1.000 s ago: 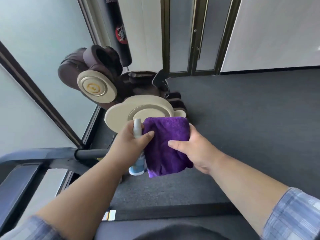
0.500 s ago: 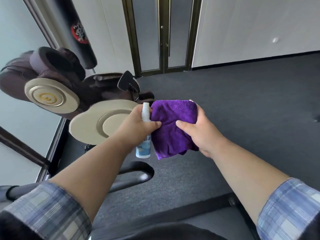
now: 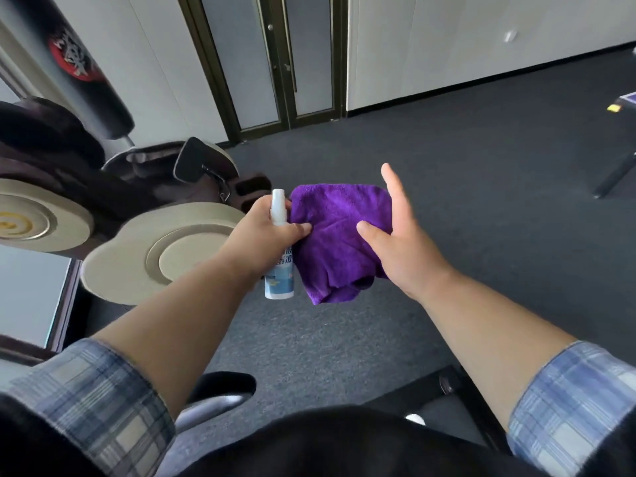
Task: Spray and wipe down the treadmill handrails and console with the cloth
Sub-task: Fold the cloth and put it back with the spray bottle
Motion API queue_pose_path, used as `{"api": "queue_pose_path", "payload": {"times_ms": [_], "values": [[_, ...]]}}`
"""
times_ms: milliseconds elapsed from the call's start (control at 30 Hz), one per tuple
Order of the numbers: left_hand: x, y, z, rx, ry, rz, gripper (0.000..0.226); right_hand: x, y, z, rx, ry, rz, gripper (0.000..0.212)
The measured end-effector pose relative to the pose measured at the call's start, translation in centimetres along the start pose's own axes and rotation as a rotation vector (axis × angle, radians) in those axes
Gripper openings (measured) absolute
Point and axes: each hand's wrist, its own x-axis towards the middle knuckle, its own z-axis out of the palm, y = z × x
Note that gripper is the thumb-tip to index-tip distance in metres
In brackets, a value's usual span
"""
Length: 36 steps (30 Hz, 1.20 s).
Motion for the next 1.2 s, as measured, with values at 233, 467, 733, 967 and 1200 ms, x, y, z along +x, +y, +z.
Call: {"api": "queue_pose_path", "payload": {"times_ms": [233, 467, 733, 967, 1200], "values": [[6.2, 1.8, 6.9, -0.088, 0.139, 0.007, 0.053, 8.2, 4.7, -7.0, -0.026, -0.122, 0.052, 0.039], [10.2, 3.0, 8.8, -0.119, 0.165, 0.02, 0.038, 15.3, 7.7, -8.6, 0.048, -0.272, 0.115, 0.042], [14.4, 0.7, 5.9, -0.113, 0.256, -0.007, 0.026, 21.8, 7.8, -6.6, 0.007, -0.435, 0.029, 0.078], [22.2, -4.9, 0.5, -0.071, 0.283, 0.012, 0.034, 30.4, 11.7, 0.4, -0.124, -0.539, -0.048, 0.087], [28.0, -16.7, -9.0, -0.116, 0.527, 0.03, 0.042, 39.2, 19.2, 16.4, -0.117, -0.666, -0.203, 0.086]]}}
